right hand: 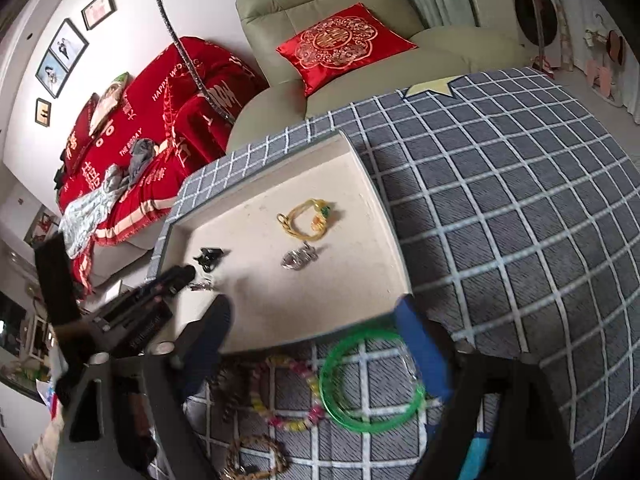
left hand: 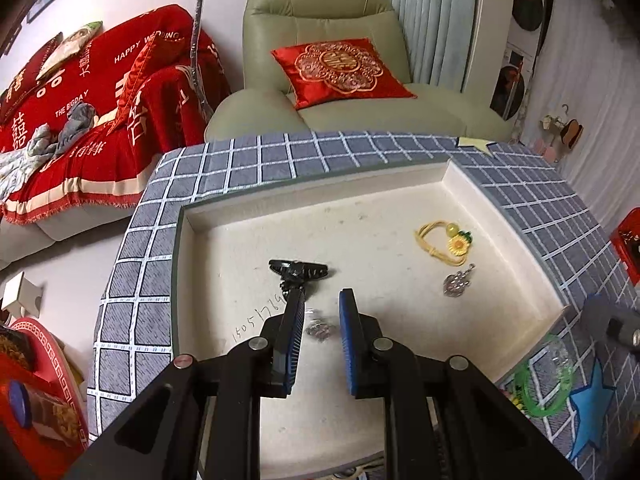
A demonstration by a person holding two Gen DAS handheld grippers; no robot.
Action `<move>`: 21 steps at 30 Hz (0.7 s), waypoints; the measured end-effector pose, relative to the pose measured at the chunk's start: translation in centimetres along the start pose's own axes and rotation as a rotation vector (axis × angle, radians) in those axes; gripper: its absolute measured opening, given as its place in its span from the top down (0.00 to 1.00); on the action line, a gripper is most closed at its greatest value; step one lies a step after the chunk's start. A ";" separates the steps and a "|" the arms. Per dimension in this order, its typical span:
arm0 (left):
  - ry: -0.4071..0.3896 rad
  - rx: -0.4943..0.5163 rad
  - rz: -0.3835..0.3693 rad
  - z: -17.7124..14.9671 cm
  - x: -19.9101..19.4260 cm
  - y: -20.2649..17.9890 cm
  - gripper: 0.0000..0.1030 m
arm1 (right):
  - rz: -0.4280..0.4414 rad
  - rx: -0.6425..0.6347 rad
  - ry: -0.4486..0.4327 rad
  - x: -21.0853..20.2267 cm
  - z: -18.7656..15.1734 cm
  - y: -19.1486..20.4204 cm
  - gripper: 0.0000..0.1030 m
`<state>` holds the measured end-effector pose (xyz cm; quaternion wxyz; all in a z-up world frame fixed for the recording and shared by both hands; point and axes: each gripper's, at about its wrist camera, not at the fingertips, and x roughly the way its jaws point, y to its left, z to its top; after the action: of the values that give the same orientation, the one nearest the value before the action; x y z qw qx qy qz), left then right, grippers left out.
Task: Organize jewelry
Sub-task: 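Lower the heart pendant into the tray and open the left tool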
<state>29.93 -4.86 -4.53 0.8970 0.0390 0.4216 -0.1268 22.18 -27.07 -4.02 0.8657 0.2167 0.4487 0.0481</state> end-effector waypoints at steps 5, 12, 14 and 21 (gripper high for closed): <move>-0.061 0.007 0.031 0.2 -1.8 -0.2 0.00 | -0.017 -0.006 -0.036 -1.1 -0.8 -0.3 0.00; -0.081 0.006 0.036 -0.4 -4.4 0.2 0.00 | 0.004 -0.022 -0.097 -3.8 -1.2 0.5 0.00; -0.094 0.021 0.067 -1.1 -5.6 0.2 0.00 | 0.003 -0.043 -0.095 -4.4 -1.3 1.0 0.00; -0.092 0.028 0.075 -4.4 -9.3 1.0 0.00 | -0.028 -0.086 -0.085 -6.6 -3.0 1.4 0.00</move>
<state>21.21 -1.28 -0.31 0.9190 0.0614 0.3763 -0.1006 16.04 -26.62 0.03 0.8931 0.1750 0.4119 0.0459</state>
